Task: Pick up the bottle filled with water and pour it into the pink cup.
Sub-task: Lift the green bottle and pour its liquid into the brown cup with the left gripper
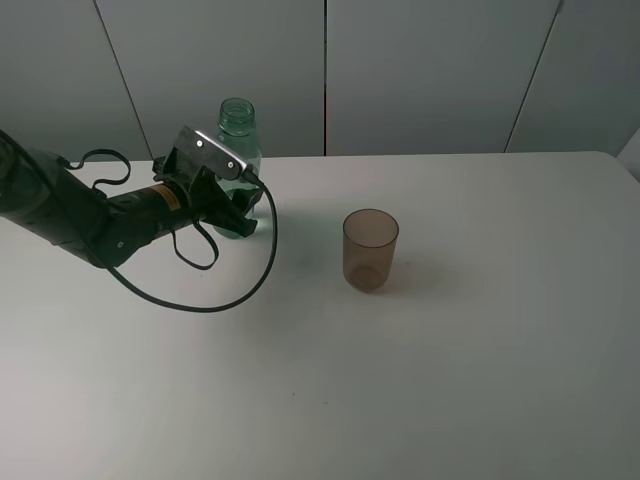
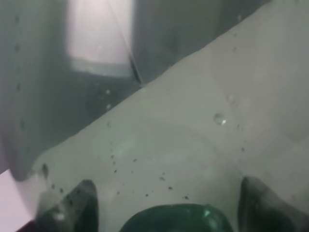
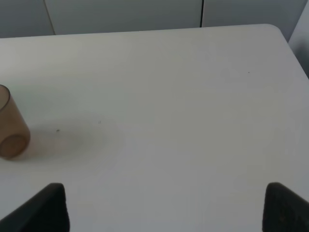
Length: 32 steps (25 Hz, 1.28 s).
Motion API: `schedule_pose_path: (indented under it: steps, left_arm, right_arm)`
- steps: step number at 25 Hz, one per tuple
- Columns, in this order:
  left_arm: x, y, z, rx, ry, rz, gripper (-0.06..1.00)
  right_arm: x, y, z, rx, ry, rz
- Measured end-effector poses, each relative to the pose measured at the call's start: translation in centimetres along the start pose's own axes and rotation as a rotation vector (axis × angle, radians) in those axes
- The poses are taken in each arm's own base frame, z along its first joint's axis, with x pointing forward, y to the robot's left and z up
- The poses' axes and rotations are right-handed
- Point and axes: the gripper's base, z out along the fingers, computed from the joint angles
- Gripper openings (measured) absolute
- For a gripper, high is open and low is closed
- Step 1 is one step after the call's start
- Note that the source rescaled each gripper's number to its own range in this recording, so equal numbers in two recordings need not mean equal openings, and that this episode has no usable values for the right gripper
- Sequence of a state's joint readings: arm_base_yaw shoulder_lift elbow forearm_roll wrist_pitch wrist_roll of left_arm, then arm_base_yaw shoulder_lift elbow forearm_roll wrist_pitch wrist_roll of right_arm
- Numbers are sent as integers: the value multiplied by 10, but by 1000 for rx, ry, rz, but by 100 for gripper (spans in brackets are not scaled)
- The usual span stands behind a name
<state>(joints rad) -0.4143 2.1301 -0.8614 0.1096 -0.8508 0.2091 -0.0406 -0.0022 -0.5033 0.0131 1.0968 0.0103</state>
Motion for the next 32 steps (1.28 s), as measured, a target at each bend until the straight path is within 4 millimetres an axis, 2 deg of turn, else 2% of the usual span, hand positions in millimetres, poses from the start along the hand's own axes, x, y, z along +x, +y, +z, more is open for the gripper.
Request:
schedule_pose_path:
  steps: [6,11,14,23,32]
  left_arm:
    - [-11,-3,-4,63,8,-63,0]
    - [-45,-11,3,119,14,-21,0]
    - [-64,-23,11,162,-4,32,0]
    - [-96,-43,25,216,41,334,0]
    - [-99,-59,25,275,75,727,0]
  right_arm:
    - [0,0,0,0,0,0]
    - [0,0,0,0,0,0]
    - [0,0,0,0,0,0]
    - [0,0,0,0,0,0]
    - [0,0,0,0,0,0]
